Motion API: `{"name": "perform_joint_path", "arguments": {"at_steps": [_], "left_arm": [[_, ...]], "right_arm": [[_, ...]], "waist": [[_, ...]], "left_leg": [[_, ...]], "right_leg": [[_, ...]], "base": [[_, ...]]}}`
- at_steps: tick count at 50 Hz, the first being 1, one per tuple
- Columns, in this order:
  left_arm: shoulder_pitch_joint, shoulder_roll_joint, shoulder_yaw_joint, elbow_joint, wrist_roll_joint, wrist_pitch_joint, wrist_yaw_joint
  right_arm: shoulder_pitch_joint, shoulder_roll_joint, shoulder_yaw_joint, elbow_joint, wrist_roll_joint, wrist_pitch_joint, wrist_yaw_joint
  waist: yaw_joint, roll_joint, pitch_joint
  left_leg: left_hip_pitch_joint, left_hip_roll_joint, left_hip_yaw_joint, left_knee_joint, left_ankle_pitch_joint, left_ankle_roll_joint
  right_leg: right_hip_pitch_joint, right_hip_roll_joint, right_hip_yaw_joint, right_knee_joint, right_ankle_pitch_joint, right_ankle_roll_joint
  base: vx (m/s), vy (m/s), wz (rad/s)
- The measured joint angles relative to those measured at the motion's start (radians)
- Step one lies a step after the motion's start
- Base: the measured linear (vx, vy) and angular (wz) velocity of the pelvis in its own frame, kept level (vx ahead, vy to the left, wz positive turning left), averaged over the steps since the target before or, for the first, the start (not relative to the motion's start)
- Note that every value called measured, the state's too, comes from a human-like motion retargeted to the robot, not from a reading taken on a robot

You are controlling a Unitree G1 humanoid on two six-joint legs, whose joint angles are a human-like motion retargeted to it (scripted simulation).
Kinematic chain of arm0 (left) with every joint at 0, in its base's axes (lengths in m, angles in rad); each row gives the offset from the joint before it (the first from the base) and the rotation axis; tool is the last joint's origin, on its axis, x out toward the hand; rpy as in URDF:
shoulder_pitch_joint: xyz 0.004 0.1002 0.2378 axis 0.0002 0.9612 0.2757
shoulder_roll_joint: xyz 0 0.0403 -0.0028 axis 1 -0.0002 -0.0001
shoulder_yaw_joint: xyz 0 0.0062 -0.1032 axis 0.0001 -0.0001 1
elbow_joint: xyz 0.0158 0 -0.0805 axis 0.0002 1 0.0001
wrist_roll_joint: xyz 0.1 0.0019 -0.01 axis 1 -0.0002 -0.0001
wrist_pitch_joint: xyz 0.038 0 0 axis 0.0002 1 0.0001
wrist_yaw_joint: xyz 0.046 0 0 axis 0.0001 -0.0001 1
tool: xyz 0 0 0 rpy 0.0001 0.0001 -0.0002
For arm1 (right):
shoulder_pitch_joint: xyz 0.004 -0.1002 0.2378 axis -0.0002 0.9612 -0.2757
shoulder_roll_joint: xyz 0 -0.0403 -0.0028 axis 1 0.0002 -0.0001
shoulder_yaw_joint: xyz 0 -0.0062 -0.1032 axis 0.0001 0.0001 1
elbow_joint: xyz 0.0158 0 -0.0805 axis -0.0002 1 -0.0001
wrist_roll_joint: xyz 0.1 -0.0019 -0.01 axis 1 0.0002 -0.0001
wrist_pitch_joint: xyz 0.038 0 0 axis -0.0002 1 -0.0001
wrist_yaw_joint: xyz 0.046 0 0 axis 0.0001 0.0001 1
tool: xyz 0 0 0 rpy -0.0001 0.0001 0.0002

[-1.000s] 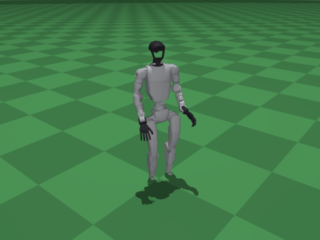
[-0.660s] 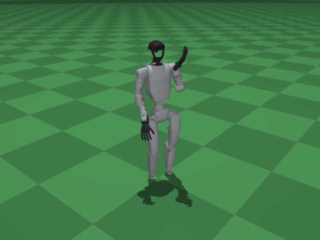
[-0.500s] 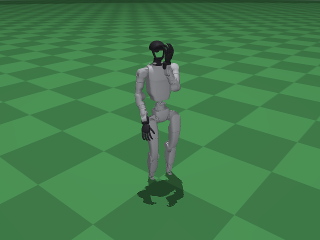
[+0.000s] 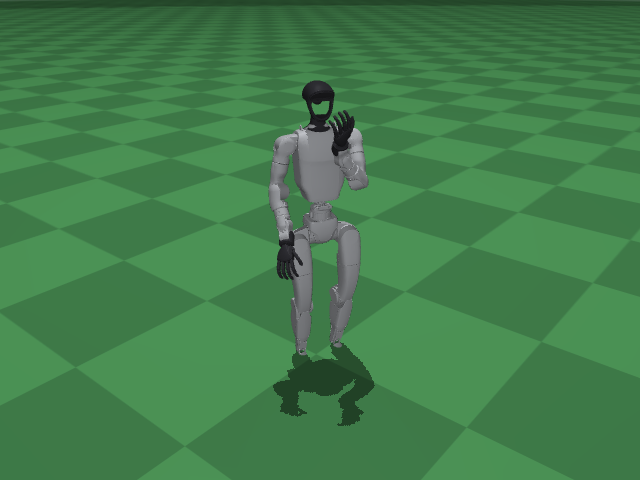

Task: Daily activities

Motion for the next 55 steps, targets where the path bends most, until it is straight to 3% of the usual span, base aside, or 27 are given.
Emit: {"name": "perform_joint_path", "arguments": {"at_steps": [2, 13, 23, 32, 55], "left_arm": [[0.143, 0.034, -0.013, 0.012, -0.011, 0.003, -0.005], [0.344, 0.188, 0.03, 0.08, -0.069, 0.037, -0.042], [0.046, 0.131, -0.115, 0.025, -0.013, 0.064, -0.076], [-0.207, 0.005, -0.142, -0.001, 0.099, 0.054, -0.015], [-0.292, 0.051, -0.118, -0.003, 0.266, 0.058, 0.091]], "right_arm": [[0.056, 0.039, 0.01, -0.007, -0.021, 0.001, -0.041], [0.032, 0.01, -0.001, -0.033, -0.062, 0.0, -0.079], [0.038, 0.018, 0.07, 0.001, -0.023, 0.013, -0.036], [0.032, 0.011, 0.074, 0.01, 0.011, 0.015, -0.001], [0.026, 0.012, 0.046, 0.01, -0.005, 0.019, -0.047]], "waist": [[0.006, -0.017, 0.022], [0.011, 0.002, 0.009], [-0.022, 0.006, -0.028], [-0.051, 0.012, -0.056], [-0.06, 0.026, -0.085]], "left_leg": [[0.001, 0.01, 0.025, 0.109, -0.037, -0.002], [0.048, 0.004, 0.036, -0.023, 0.012, 0.002], [0.054, -0.001, 0.032, -0.048, 0.032, 0.01], [0.032, 0.0, 0.036, -0.051, 0.033, 0.021], [0.02, 0.009, 0.08, -0.021, 0.001, 0.037]], "right_leg": [[-0.002, -0.003, 0.013, 0.101, -0.033, -0.001], [0.052, 0.008, 0.035, -0.066, 0.024, -0.008], [0.056, 0.004, 0.04, -0.087, 0.038, 0.0], [0.037, 0.005, 0.046, -0.103, 0.054, 0.015], [0.044, 0.012, 0.09, -0.162, 0.085, 0.038]], "base": [[-0.04, -0.03, -0.4], [0.02, -0.01, -0.08], [0.0, 0.0, 0.0], [0.0, 0.0, 0.0], [0.01, 0.0, -0.12]]}}
